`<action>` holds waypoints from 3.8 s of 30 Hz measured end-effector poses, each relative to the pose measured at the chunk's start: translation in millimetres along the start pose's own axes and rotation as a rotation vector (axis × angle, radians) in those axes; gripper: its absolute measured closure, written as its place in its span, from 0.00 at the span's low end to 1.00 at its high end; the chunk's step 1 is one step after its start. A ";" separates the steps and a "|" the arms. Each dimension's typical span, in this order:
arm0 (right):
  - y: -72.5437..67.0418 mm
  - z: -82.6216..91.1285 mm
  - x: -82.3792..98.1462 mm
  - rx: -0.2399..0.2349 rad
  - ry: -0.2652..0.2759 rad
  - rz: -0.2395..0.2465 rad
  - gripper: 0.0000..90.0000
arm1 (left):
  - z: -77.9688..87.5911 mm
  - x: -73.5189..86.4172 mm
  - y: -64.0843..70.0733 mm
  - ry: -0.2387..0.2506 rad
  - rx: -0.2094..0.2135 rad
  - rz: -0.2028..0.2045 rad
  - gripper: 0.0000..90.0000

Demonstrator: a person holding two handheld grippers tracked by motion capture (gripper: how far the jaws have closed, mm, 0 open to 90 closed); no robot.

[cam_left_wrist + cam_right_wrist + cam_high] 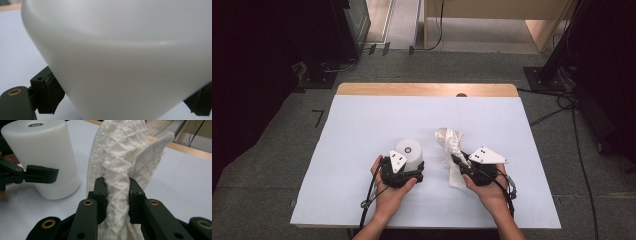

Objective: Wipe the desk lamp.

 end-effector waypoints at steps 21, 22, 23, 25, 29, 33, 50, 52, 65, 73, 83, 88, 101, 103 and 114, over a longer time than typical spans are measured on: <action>-61.8 -2.1 -11.0 -0.197 -0.122 0.222 0.82 | 25.6 -26.0 -10.7 0.001 0.530 0.071 0.09; -63.1 -4.5 -7.7 -0.206 -0.156 0.241 0.82 | 25.7 -26.1 -12.9 0.002 0.529 0.073 0.09; -64.1 -5.8 -5.8 -0.205 -0.171 0.255 0.82 | 25.5 -25.8 -13.4 0.001 0.528 0.075 0.09; -64.4 -5.8 -7.5 -0.197 -0.166 0.242 0.82 | 25.0 -25.0 -12.6 -0.003 0.527 0.067 0.09; -61.2 3.3 -21.7 -0.165 -0.061 0.197 0.82 | 22.5 -21.1 -0.6 -0.029 0.542 0.019 0.09; -59.9 14.8 -32.9 -0.135 0.017 0.185 0.82 | 19.1 -18.7 11.1 -0.049 0.548 -0.006 0.09; -54.2 7.7 -25.2 -0.142 -0.053 0.201 0.82 | 18.2 -17.0 10.6 -0.057 0.545 -0.007 0.09; -54.1 13.6 -30.7 -0.117 0.009 0.209 0.82 | 17.1 -16.6 15.2 -0.059 0.553 -0.015 0.09; -49.9 -8.7 -0.5 -0.156 -0.171 0.273 0.82 | 22.3 -26.3 -11.6 0.021 0.498 0.084 0.09; -24.8 7.2 -13.4 -0.074 -0.072 0.166 0.82 | -4.1 -2.2 -14.8 -0.023 0.199 -0.152 0.09; -9.2 11.7 -13.2 -0.024 -0.027 0.102 0.82 | -12.1 8.8 -11.1 0.017 0.176 -0.199 0.07; -8.8 10.9 -12.7 -0.022 -0.028 0.104 0.82 | -6.7 12.0 -6.3 0.005 0.099 -0.186 0.06; -10.9 8.9 -12.3 -0.029 -0.031 0.101 0.82 | -14.7 8.3 11.1 -0.022 -0.107 -0.019 0.07; -12.3 7.3 -11.7 -0.033 -0.032 0.104 0.82 | -14.7 7.5 10.6 -0.016 -0.106 -0.016 0.08; -20.8 9.1 -15.7 -0.049 0.005 0.138 0.82 | -2.6 -1.0 6.1 -0.039 0.275 -0.101 0.09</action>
Point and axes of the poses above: each handheld gripper's, and its own axes: z roughly backward along the jaws, x roughly out of its underside, y roughly to its right, the point moved 5 cm from there along -z, roughly forward along the jaws, and after that the axes turned 2 degrees about -x, right-handed, at the moved point
